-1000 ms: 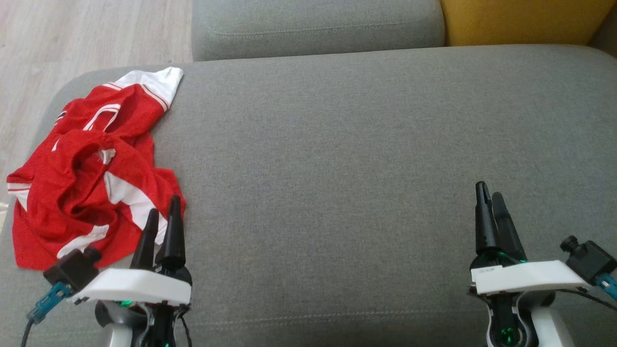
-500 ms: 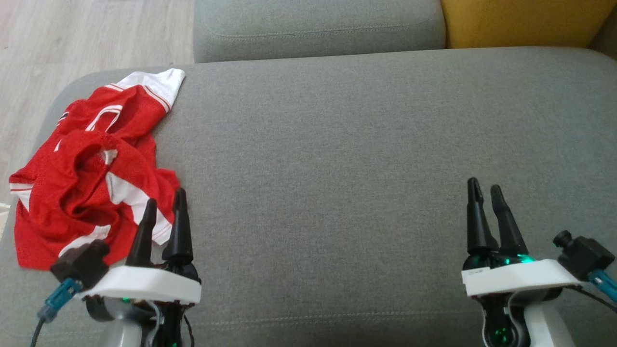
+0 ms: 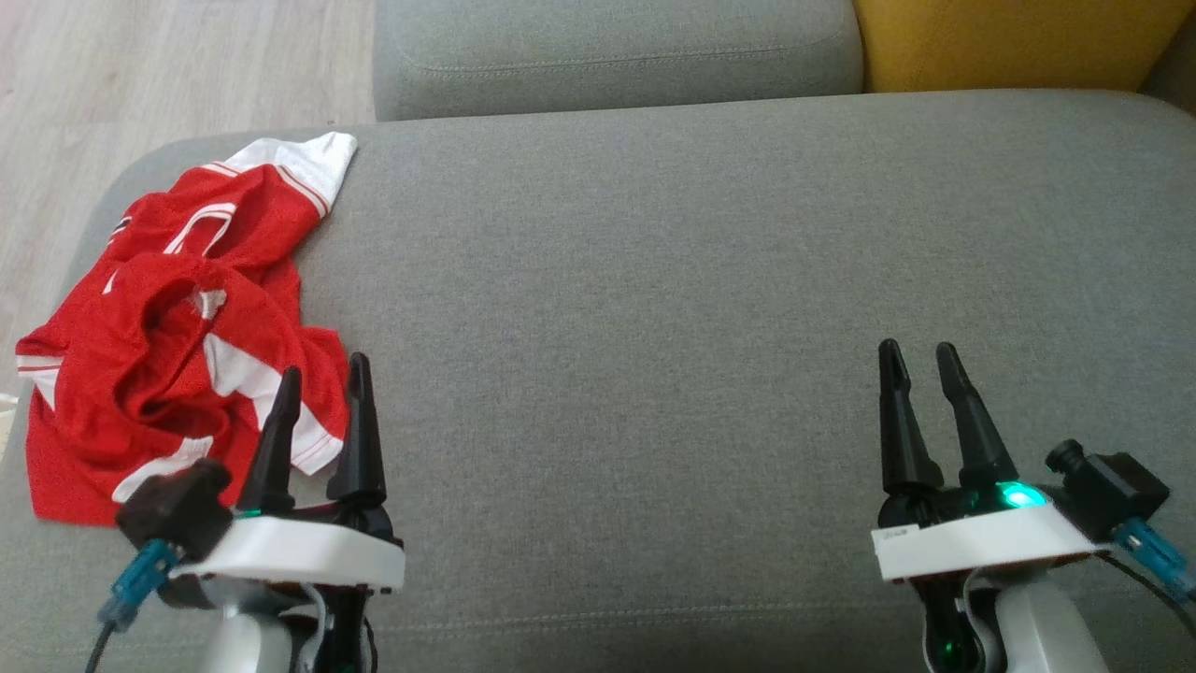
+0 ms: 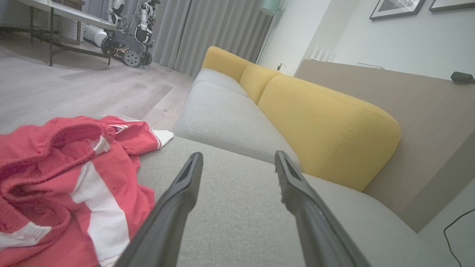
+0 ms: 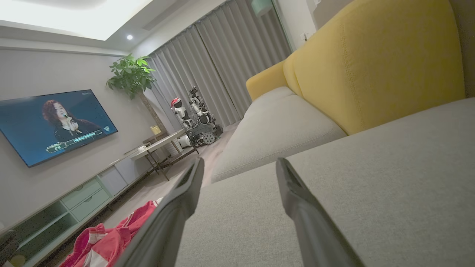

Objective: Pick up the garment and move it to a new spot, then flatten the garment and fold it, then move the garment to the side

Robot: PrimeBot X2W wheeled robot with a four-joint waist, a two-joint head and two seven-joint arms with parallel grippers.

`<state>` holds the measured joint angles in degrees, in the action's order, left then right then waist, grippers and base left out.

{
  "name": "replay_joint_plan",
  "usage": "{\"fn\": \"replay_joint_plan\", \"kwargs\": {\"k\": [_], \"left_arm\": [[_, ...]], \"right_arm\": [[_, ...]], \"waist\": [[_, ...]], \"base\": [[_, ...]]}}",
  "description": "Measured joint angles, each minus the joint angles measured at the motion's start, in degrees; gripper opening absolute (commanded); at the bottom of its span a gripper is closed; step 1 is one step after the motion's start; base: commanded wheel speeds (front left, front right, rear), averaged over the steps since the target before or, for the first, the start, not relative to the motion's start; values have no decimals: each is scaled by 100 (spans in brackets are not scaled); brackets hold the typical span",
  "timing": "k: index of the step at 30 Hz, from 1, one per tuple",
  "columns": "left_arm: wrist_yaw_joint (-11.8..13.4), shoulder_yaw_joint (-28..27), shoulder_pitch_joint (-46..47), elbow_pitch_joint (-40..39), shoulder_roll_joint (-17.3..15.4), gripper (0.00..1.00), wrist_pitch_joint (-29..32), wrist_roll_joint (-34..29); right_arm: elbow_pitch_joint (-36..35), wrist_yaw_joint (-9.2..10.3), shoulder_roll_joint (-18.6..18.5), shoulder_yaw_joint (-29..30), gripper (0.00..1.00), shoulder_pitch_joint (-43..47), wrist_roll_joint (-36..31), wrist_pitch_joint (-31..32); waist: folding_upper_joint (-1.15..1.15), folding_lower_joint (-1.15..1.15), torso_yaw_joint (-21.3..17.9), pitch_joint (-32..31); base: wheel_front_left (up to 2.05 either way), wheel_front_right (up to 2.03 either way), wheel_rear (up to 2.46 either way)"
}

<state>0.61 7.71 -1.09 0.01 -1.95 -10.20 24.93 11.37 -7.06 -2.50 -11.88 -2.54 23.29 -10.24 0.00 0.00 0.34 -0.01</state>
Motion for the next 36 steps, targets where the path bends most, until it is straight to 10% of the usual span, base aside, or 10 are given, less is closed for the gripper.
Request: {"fn": "replay_joint_plan", "kwargs": {"k": [36], "left_arm": [[140,205,-1,-448,-38,100,-411,-1629]], "right_arm": [[-322,-1,-5,-26,100,-26,-1762,-411]], "waist": [[0,0,-24,88]], "base": [[0,0,0]]}}
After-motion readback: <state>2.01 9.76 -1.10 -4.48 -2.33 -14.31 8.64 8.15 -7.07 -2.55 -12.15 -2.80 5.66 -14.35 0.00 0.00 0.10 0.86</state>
